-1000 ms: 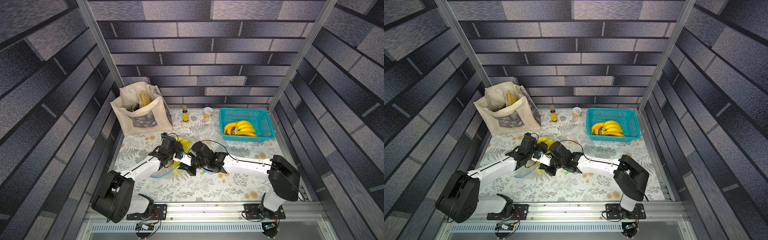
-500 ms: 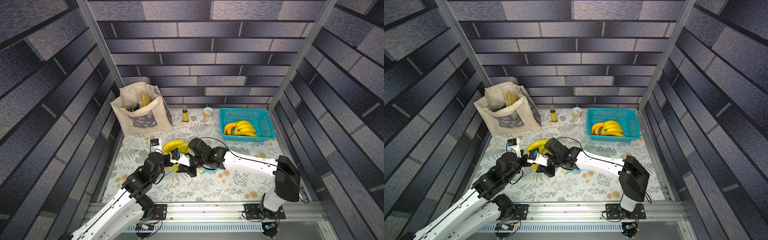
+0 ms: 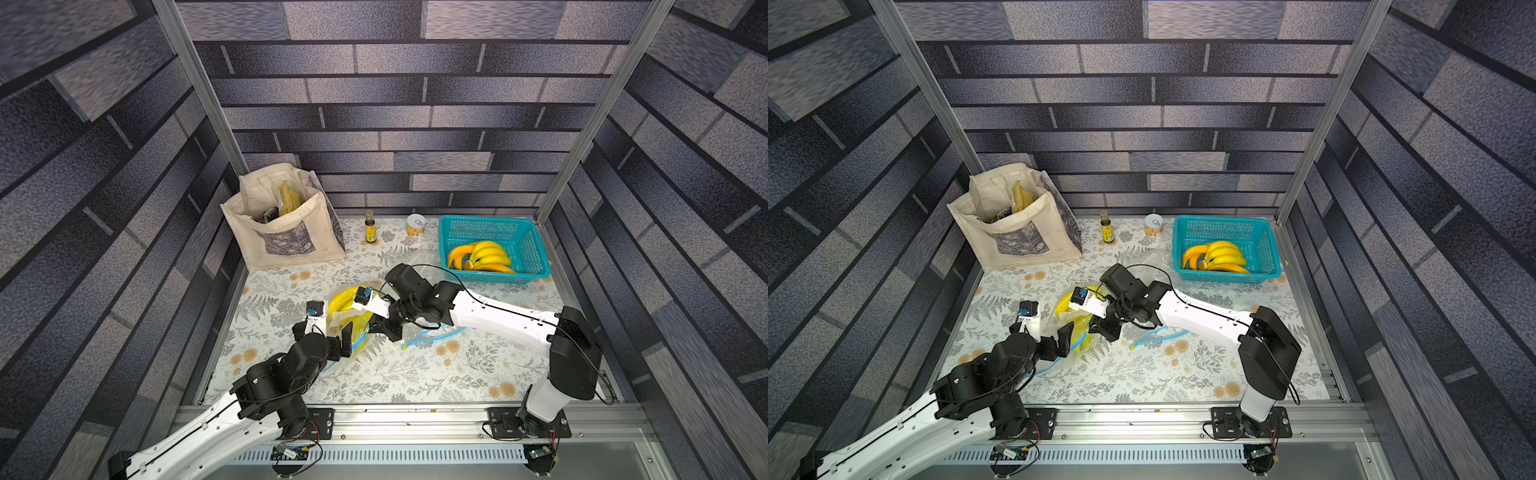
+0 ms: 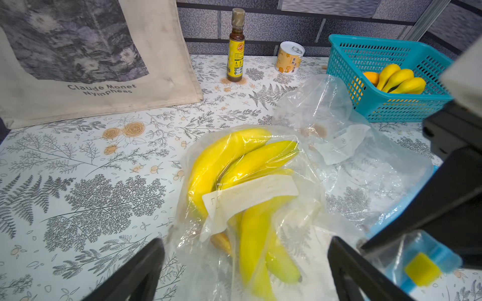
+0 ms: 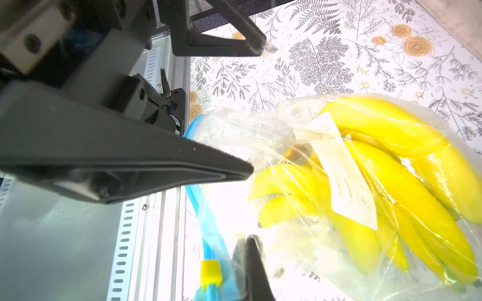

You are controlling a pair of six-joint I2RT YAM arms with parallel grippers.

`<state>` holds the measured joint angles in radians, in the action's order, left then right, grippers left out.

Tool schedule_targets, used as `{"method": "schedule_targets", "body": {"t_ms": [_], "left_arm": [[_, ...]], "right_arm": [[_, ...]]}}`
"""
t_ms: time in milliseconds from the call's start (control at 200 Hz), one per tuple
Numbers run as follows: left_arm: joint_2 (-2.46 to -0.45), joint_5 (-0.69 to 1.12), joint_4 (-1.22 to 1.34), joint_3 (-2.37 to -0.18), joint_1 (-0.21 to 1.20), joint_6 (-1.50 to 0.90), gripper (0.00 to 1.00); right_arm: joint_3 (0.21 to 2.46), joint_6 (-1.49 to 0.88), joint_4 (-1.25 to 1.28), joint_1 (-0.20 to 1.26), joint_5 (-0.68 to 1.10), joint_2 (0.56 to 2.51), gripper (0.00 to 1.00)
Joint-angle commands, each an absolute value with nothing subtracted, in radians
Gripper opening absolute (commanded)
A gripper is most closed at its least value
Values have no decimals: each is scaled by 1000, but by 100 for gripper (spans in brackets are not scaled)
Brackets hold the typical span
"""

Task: Open the zip-top bag and take out the banana
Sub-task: Pick up the zipper food storage bag at the center of the board.

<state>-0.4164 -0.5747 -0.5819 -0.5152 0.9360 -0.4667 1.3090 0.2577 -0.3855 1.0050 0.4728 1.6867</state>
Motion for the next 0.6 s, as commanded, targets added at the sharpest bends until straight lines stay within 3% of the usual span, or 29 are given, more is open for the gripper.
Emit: {"method": "schedule_targets", "body": {"t_ms": [0, 306, 596], "left_arm": [[-407, -563, -641, -557, 936, -418, 97], [-506, -404, -509, -580, 1024, -274, 80], [-496, -471, -540, -603, 1176, -262, 82]], "right_arm": [[1293, 236, -367, 995, 459, 1660, 0], [1350, 221, -422, 967, 446, 1666, 0], [1415, 168, -460, 929, 425, 1704, 0]]}}
